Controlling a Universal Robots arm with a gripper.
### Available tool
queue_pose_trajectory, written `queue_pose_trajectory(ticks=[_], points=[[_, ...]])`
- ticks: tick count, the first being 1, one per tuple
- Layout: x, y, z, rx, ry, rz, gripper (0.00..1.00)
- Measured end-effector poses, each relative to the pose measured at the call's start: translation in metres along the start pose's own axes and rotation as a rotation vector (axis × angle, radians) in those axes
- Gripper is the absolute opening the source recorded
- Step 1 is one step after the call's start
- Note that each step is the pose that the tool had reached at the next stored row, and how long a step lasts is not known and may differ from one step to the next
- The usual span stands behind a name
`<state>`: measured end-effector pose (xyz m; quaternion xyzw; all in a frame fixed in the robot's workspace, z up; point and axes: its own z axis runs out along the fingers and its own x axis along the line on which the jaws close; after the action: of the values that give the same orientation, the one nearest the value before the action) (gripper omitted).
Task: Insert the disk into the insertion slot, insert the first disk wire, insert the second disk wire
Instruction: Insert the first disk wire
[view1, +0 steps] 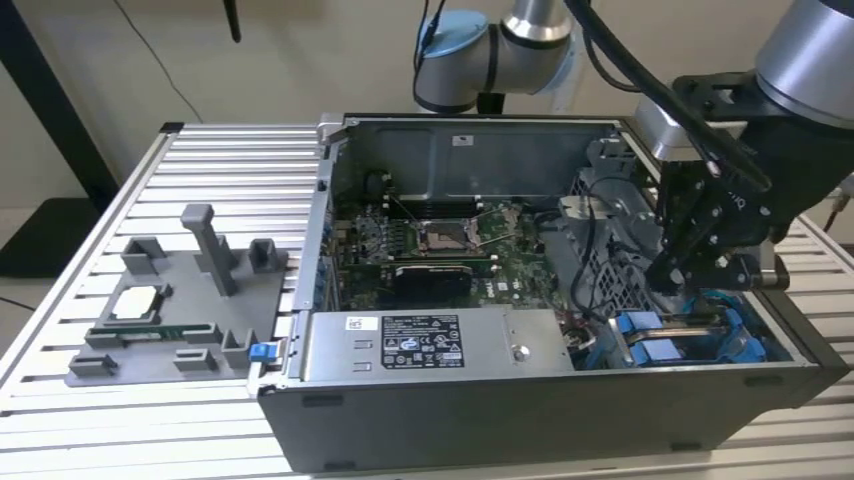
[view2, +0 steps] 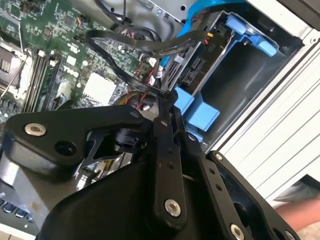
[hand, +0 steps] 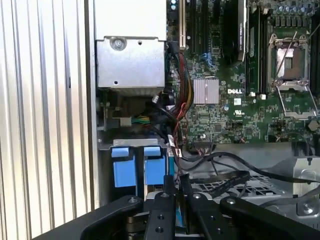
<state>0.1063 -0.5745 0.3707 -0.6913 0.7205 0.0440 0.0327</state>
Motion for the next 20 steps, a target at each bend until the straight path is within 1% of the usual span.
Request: queue_pose_trajectory(ticks=[2, 3, 14, 20], points=[[0.0049, -0.0014, 0.0031, 0.0, 0.0, 0.0, 0.0], [0.0055, -0.002, 0.0049, 0.0, -0.0005, 0.0, 0.0], [0.0056, -0.0027, 0.0063, 0.0002, 0.0004, -0.002, 0.0], [0.0053, -0.0067, 0.0122, 0.0046, 0.0087, -0.005, 0.0]])
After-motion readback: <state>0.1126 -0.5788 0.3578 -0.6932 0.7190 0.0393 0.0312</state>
